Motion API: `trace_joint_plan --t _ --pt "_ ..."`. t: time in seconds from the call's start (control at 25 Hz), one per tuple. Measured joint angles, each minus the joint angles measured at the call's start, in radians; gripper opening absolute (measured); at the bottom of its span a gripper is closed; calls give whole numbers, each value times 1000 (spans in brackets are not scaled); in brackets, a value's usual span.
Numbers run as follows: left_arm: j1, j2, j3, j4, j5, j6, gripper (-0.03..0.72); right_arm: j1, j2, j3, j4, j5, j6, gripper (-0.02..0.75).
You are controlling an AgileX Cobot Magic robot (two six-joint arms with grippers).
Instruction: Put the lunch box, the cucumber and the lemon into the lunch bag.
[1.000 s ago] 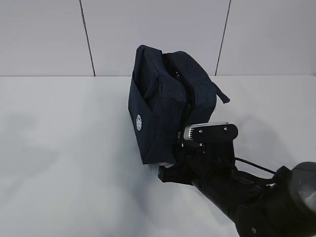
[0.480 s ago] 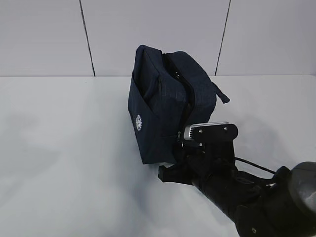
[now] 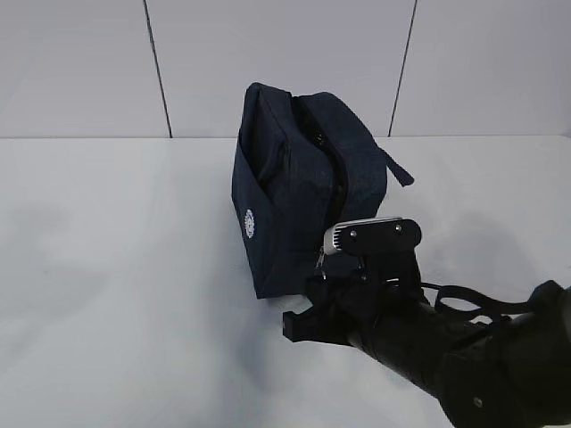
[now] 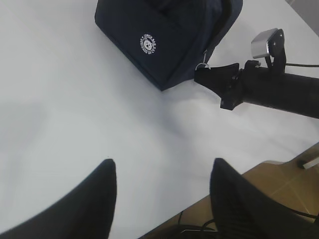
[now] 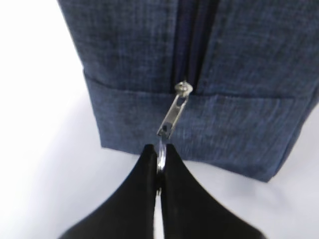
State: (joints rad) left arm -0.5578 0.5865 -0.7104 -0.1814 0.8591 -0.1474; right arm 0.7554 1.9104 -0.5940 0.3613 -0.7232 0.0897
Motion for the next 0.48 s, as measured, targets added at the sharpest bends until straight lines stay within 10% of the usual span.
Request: trace_joint_plan --t 0.48 --pt "0 0 0 0 0 0 434 0 -115 0 15 230 -126 8"
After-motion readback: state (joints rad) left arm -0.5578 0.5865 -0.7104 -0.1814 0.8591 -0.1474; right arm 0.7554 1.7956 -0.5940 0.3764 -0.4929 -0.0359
